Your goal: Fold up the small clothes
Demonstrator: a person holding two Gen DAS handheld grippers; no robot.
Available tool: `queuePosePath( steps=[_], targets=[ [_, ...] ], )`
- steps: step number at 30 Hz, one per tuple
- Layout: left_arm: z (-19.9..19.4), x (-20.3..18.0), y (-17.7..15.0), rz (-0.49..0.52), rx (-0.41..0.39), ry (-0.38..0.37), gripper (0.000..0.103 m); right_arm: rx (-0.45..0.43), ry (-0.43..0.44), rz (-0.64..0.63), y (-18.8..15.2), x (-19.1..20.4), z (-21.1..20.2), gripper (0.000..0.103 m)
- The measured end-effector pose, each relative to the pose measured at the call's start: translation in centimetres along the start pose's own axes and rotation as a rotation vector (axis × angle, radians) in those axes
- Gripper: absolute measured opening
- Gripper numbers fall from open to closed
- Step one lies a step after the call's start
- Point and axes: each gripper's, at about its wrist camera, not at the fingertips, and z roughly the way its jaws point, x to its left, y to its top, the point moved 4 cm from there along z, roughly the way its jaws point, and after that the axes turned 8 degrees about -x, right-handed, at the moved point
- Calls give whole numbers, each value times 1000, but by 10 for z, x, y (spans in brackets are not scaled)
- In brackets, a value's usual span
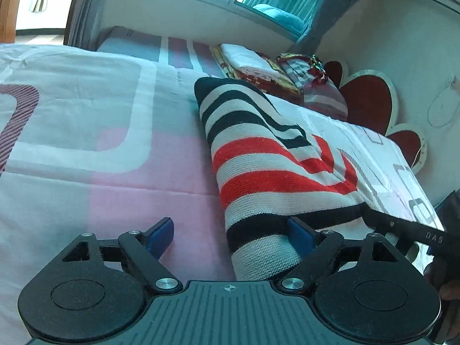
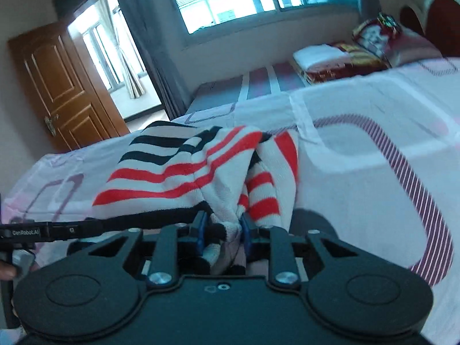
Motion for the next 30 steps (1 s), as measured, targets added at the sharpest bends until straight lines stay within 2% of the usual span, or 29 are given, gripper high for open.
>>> queuePosePath(
  steps=[2,5,8,11,13,14,17,22,25,27,30],
  targets=[
    [-5,-1,6,2,-2,7,85,-5,-3,-7,4,3,0,24],
    [-14,-1,15,-12,-53,-20,85,-83,-1,-41,23,12,-21,21],
    [-8,3,12,-2,-18,-11,85,-118,-4,-16,30,7,-35,19],
    [3,5,1,-10,23,-21,85,-44,-36,-7,7,-5,-23,19],
    [4,8,2,-33,28,-29,85,11,-29,70,-5,-14,-11,21],
    [4,8,2,-27,28,-30,85,-1,-15,129,-4,-19,-12,24],
    [5,9,1,-20,31,-32,85,-36,26,270,8,-31,-22,45],
    [6,8,0,-33,22,-33,85,-4,122,519,8,-52,-42,47],
    [6,8,-1,-36,23,-32,85,73,158,576,-6,-54,-42,49],
    [4,7,0,-37,25,-28,85,122,139,559,-11,-50,-34,54],
    [2,8,0,-36,26,-19,85,142,145,596,-14,-49,-23,58]
  ],
)
